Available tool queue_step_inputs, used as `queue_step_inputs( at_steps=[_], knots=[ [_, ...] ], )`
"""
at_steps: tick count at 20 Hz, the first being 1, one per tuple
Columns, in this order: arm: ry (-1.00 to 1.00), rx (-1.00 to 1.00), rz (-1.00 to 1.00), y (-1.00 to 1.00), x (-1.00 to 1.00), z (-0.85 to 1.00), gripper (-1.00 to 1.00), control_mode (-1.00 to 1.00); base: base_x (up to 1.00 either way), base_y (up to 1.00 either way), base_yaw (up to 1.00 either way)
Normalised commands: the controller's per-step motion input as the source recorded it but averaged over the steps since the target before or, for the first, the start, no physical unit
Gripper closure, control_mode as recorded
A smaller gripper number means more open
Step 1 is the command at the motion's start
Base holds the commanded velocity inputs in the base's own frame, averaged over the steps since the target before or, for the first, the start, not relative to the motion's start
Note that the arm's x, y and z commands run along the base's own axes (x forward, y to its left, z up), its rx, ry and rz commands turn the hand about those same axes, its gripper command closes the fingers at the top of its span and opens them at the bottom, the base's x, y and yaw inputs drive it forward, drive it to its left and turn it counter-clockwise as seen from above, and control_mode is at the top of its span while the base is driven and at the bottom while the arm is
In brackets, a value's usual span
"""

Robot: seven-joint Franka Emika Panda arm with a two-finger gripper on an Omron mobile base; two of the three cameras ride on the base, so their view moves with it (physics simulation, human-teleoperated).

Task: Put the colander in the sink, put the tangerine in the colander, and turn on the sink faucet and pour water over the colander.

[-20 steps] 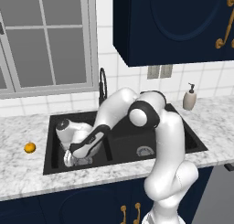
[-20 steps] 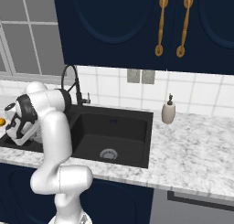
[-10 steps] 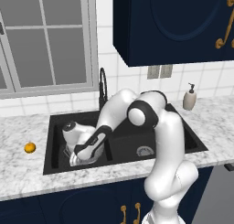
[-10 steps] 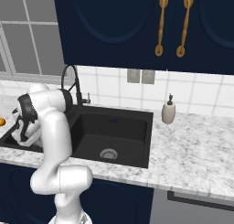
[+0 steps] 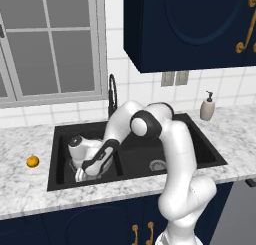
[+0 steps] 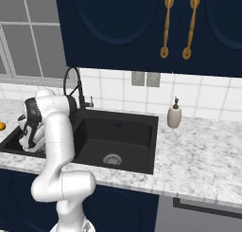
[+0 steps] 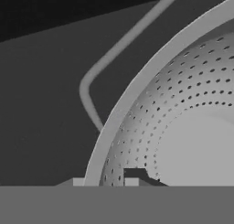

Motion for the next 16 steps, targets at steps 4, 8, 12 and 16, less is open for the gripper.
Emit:
queue_step_inputs(
  at_steps=[4,8,12,16],
  knots=[
    [0.00,0.00,0.00,0.00,0.51,-0.30,1.00,-1.00,0.00,0.00,0.00],
    [0.01,0.00,0.00,0.06,0.43,-0.35,1.00,-1.00,0.00,0.00,0.00],
    [0.00,0.00,0.02,0.02,0.21,-0.32,1.00,-1.00,0.00,0.00,0.00],
    [-0.01,0.00,0.04,-0.08,0.04,-0.11,-1.00,-1.00,0.00,0.00,0.00]
  ],
)
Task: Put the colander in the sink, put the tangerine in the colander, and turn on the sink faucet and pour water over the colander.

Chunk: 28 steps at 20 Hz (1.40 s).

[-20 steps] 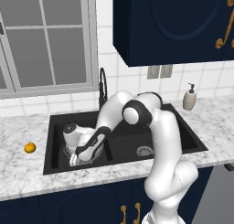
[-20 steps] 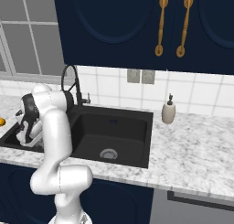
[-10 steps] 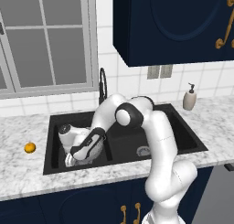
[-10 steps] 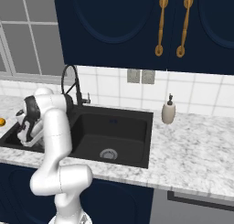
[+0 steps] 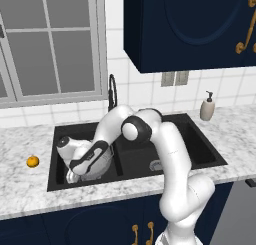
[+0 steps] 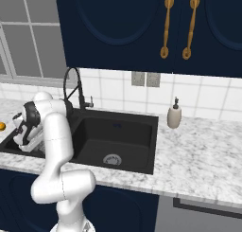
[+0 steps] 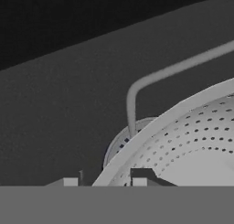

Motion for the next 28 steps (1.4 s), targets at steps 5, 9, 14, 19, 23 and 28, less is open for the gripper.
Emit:
queue_step_inputs(
  at_steps=[5,9,14,19,23,28],
  knots=[
    [-0.06,0.01,0.02,-0.12,0.03,0.00,-1.00,-1.00,0.00,0.00,0.00],
    [-0.14,0.06,0.03,-0.01,0.05,0.07,-1.00,-1.00,0.00,0.00,0.00],
    [-0.21,0.08,0.02,0.00,0.16,0.17,-1.00,-1.00,0.00,0.00,0.00],
    [-0.33,0.13,0.00,0.00,0.27,0.41,-1.00,-1.00,0.00,0.00,0.00],
    [-0.28,0.15,0.00,0.00,0.16,0.55,-1.00,-1.00,0.00,0.00,0.00],
    [-0.03,0.18,-0.02,0.00,0.00,0.71,-1.00,-1.00,0.00,0.00,0.00]
  ],
)
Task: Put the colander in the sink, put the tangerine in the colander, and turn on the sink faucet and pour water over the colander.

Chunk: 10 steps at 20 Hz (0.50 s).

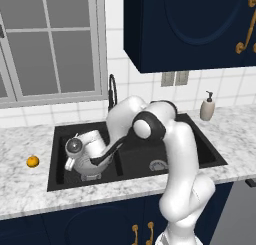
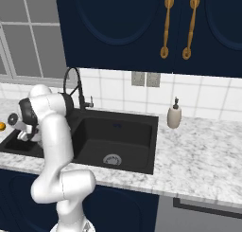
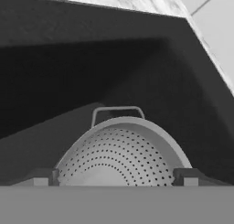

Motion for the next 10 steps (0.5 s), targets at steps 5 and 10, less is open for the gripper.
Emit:
queue_step_inputs(
  at_steps=[5,10],
  knots=[
    [0.07,0.03,0.00,0.01,0.00,0.19,-1.00,-1.00,0.00,0.00,0.00],
    [0.02,0.07,0.00,0.32,-0.23,0.90,-1.00,-1.00,0.00,0.00,0.00]
  ],
)
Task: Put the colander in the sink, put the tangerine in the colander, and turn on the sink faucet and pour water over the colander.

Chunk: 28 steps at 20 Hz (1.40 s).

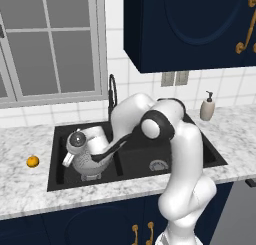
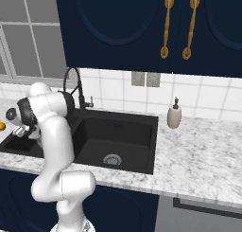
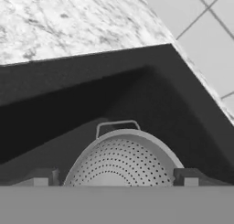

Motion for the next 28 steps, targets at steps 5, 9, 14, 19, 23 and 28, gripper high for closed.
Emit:
queue_step_inputs(
  at_steps=[5,9,14,19,23,28],
  knots=[
    [0.06,0.01,0.00,0.38,-0.16,1.00,-1.00,-1.00,0.00,0.00,0.00],
    [0.27,0.14,-0.08,0.26,-0.36,0.90,-1.00,-1.00,0.00,0.00,0.00],
    [0.26,0.24,-0.18,0.20,-0.69,0.37,-1.00,-1.00,0.00,0.00,0.00],
    [0.28,0.18,-0.19,0.34,-0.65,0.00,-1.00,-1.00,0.00,0.00,0.00],
    [0.05,0.04,-0.21,0.40,-0.83,0.00,-1.00,-1.00,0.00,0.00,0.00],
    [0.02,-0.03,-0.18,0.57,-0.31,0.02,-1.00,-1.00,0.00,0.00,0.00]
  ],
)
